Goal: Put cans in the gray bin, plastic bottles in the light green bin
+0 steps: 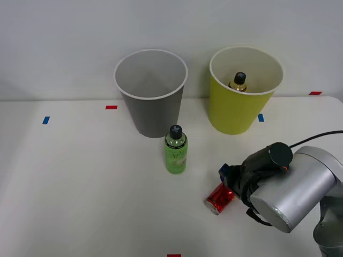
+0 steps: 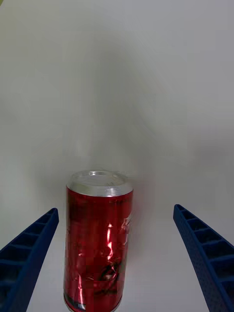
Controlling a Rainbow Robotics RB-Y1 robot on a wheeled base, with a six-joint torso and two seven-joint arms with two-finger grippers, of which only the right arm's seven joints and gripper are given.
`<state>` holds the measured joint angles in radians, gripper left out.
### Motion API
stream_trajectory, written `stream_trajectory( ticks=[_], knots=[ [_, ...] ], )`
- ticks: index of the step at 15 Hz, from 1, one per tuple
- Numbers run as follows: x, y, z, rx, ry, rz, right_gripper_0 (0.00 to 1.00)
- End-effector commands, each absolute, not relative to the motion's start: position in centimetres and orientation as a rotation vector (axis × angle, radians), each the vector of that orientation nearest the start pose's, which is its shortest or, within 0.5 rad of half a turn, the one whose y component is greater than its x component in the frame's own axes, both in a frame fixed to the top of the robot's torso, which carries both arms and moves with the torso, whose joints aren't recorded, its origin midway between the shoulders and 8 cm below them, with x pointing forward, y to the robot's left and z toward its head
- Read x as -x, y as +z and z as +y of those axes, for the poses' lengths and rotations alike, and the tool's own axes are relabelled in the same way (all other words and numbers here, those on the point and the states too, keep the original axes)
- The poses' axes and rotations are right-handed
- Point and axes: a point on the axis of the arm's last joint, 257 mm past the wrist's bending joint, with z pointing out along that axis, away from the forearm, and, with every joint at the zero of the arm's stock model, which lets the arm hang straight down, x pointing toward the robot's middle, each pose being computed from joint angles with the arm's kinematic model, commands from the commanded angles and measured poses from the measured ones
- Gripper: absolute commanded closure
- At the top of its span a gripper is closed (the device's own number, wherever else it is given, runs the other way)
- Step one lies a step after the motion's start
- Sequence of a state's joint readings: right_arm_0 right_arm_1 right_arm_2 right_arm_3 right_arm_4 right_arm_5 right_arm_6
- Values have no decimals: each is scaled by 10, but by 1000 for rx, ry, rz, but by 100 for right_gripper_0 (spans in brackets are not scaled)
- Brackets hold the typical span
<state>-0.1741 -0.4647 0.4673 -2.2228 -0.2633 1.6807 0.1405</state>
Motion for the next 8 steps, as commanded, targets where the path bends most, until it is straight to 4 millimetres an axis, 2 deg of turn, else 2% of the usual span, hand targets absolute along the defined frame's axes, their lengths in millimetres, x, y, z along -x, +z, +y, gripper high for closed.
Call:
stream_trajectory(
  ticks=[1,5,8],
  knots=[
    [-381,-295,-145,-944,301,2533,19],
    [-390,-310,-141,-933,263,2554,19],
    [-386,-315,-138,-913,244,2569,19]
  ],
)
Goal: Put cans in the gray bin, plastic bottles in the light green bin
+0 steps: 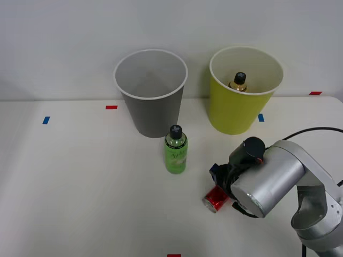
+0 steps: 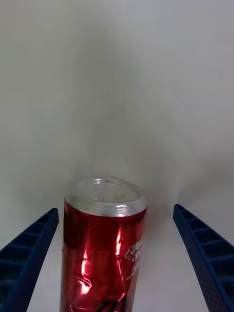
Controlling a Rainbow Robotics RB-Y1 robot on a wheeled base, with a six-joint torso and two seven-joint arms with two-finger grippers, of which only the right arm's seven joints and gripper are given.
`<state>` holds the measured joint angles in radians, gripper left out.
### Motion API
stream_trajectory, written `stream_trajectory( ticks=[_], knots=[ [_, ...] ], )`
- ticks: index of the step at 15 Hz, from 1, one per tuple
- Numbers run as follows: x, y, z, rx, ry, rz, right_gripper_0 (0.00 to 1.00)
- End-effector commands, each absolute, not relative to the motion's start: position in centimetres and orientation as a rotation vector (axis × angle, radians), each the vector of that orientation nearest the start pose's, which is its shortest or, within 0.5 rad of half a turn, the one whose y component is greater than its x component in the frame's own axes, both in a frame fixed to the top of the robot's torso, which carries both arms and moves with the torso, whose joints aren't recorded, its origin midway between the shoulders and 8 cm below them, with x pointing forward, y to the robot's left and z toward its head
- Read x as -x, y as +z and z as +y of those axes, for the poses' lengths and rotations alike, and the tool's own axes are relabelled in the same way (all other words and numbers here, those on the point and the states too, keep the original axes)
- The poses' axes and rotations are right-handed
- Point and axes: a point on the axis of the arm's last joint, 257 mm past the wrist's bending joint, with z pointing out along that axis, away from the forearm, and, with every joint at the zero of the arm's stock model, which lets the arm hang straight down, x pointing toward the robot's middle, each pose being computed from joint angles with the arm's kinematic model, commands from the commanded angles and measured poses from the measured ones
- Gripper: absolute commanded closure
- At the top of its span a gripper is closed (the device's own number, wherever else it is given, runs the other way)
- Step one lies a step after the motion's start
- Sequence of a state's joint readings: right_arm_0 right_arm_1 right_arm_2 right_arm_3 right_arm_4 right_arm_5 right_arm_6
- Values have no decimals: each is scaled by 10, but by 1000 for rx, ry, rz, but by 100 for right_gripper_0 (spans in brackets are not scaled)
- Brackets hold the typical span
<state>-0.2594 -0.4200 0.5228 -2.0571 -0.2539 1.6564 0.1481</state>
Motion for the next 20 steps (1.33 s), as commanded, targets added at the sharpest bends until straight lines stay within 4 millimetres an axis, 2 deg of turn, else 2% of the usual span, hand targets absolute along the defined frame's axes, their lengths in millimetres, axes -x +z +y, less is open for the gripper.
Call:
stream_trajectory(
  ticks=[1,6,7,9,10,11,12,15,19,20],
  knots=[
    [-384,-316,-137,-911,240,2575,19],
    [-384,-317,-136,-889,236,2576,19],
    [-385,-317,-133,-861,239,2573,22],
    [-387,-319,-131,-802,228,2557,56],
    [-389,-319,-133,-783,208,2545,70],
    [-390,-319,-134,-781,205,2541,80],
    [-390,-318,-134,-781,202,2537,84],
    [-392,-317,-134,-788,196,2517,88],
    [-394,-315,-135,-787,192,2503,100],
    [-396,-313,-137,-783,187,2492,100]
  ],
)
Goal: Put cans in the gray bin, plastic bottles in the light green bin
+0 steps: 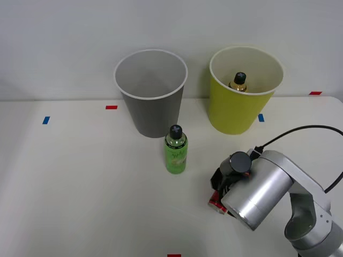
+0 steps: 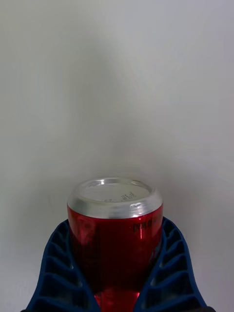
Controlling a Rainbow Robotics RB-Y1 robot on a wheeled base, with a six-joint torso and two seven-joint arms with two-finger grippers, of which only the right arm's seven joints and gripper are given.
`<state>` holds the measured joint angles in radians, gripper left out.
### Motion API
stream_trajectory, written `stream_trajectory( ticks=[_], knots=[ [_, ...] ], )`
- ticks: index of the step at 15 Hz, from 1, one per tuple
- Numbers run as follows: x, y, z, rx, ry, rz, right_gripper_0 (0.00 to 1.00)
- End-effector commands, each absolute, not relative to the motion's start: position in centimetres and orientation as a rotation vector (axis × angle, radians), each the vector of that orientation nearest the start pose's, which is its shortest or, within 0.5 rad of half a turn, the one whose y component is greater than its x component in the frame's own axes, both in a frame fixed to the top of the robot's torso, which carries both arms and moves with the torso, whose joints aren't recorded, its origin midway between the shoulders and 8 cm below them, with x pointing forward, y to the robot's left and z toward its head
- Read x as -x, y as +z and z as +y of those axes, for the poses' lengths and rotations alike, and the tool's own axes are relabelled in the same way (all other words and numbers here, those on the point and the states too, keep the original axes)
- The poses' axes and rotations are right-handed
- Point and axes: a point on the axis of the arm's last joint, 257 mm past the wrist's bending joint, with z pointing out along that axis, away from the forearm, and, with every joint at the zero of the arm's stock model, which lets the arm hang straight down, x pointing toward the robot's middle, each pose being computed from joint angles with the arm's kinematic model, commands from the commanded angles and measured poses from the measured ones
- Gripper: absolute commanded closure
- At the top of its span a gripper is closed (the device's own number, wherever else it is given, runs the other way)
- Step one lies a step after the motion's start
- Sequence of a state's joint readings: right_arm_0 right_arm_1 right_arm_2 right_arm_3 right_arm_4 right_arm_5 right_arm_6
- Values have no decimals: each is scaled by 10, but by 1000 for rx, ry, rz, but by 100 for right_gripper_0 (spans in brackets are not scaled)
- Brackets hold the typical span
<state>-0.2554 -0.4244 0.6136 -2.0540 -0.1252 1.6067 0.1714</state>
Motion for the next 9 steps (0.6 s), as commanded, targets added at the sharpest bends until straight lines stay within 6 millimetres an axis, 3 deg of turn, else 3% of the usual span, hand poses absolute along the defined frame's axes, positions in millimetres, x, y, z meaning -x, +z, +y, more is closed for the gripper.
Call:
stream_trajectory(
  ticks=[1,5,9],
  knots=[
    [-399,-305,-138,-763,189,2464,100],
    [-401,-268,-154,-669,261,2334,100],
    [-393,-220,-193,-498,208,2178,100]
  ],
)
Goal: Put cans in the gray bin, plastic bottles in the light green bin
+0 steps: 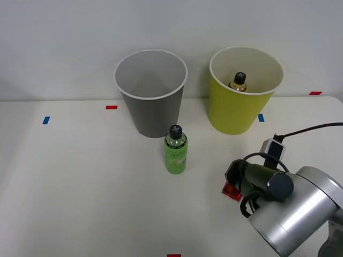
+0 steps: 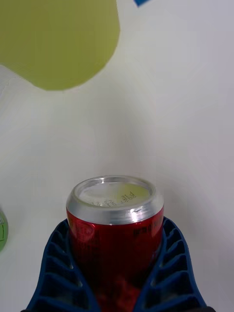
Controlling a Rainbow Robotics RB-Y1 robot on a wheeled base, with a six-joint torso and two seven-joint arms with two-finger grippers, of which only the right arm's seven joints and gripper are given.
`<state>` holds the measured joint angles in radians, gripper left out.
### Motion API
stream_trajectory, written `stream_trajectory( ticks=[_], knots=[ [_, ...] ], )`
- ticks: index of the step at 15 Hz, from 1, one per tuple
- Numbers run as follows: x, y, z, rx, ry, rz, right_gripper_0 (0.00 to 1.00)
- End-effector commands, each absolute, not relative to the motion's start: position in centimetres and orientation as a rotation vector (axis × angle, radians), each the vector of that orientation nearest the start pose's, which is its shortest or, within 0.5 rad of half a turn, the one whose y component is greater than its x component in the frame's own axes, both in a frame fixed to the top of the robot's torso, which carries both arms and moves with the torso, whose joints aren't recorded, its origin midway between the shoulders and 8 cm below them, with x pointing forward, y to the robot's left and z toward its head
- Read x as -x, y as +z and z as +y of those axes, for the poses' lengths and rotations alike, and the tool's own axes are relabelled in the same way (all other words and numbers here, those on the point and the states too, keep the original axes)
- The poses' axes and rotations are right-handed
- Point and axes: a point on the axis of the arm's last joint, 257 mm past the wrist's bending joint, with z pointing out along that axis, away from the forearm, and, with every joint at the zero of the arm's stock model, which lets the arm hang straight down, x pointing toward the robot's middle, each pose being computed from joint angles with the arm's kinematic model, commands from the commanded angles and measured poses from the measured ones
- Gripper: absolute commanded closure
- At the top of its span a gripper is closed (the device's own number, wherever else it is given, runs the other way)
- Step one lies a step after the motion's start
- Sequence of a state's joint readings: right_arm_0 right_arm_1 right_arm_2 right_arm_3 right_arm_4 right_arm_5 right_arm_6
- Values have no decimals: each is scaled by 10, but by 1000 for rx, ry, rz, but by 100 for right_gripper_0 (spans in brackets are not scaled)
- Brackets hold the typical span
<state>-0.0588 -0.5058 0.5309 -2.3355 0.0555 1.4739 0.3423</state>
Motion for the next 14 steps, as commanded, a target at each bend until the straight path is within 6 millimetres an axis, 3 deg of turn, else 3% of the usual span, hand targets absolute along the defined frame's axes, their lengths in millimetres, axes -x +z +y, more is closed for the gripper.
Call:
stream_trajectory(
  ticks=[1,5,8,11,14],
  knots=[
    [-387,-211,-199,-491,209,2147,100],
    [-373,-176,-222,-484,200,2010,100],
    [-380,-157,-242,-513,228,1895,100],
    [-388,-134,-248,-505,277,1802,100],
    [-399,-99,-247,-454,327,1692,100]
  ],
)
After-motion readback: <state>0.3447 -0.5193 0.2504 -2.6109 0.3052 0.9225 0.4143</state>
